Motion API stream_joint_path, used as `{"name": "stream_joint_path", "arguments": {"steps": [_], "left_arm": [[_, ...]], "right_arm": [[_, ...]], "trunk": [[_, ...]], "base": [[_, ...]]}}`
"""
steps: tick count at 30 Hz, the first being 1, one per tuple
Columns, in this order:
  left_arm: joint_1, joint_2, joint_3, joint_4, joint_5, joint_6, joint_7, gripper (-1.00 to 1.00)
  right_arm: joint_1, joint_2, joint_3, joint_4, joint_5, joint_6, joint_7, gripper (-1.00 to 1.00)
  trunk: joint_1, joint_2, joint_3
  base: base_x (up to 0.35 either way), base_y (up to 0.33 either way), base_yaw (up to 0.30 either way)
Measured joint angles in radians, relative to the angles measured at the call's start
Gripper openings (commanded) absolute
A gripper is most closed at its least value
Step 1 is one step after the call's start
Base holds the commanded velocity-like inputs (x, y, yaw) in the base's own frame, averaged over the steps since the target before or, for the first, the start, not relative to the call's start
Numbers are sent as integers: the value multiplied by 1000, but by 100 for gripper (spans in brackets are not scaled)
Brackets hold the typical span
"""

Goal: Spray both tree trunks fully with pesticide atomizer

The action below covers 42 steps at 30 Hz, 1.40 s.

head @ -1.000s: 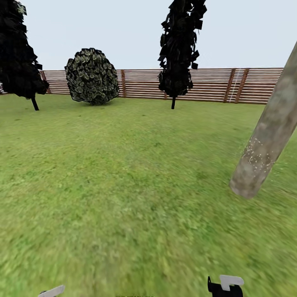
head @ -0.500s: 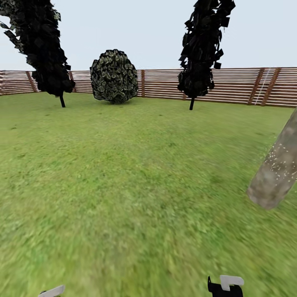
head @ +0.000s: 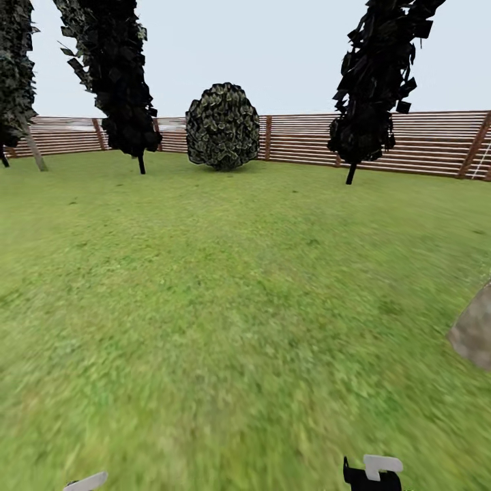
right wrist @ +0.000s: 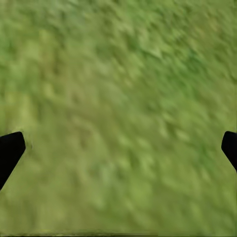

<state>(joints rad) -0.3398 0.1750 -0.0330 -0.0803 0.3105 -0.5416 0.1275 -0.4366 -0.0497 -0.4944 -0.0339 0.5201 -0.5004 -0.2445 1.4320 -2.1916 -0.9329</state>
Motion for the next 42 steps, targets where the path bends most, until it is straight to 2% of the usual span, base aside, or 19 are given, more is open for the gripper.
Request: {"name": "stream_joint_path", "arguments": {"steps": [5,14,23,42], "left_arm": [[0,0,0,0,0,0,0,-100],[0,1,1,1,-1,1,0,-100],[0,2,1,2,-2,1,1,-100],[0,2,1,2,-2,2,2,-100]], "right_arm": [[0,0,0,0,0,0,1,100],[0,1,0,0,0,0,0,100],[0,1,0,0,0,0,1,100],[0,1,0,0,0,0,1,100]], "trunk": [[0,0,0],[-1,0,0],[-1,0,0],[-1,0,0]], "base": [[-311,0,284],[2,22,284],[126,279,284],[2,304,284]]}}
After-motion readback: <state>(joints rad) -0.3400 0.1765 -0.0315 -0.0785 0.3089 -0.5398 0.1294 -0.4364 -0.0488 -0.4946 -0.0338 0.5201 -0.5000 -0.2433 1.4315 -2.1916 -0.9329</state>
